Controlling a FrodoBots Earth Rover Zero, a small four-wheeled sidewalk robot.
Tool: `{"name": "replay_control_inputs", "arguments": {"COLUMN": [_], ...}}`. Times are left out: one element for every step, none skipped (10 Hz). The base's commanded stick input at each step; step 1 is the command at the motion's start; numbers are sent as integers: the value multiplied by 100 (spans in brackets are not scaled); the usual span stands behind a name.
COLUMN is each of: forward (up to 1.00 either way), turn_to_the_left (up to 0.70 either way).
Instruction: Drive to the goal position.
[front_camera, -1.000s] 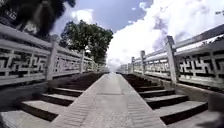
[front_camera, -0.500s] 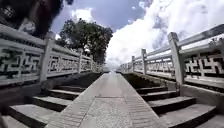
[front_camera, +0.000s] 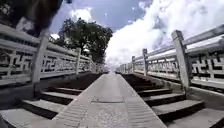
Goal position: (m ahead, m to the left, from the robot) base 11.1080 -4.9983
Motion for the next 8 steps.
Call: {"name": "replay_control_inputs", "arguments": {"forward": [45, 45, 45, 45, 52, 65, 70, 70], "turn_to_the_left": [0, 0, 0, 0, 0, 0, 0, 0]}}
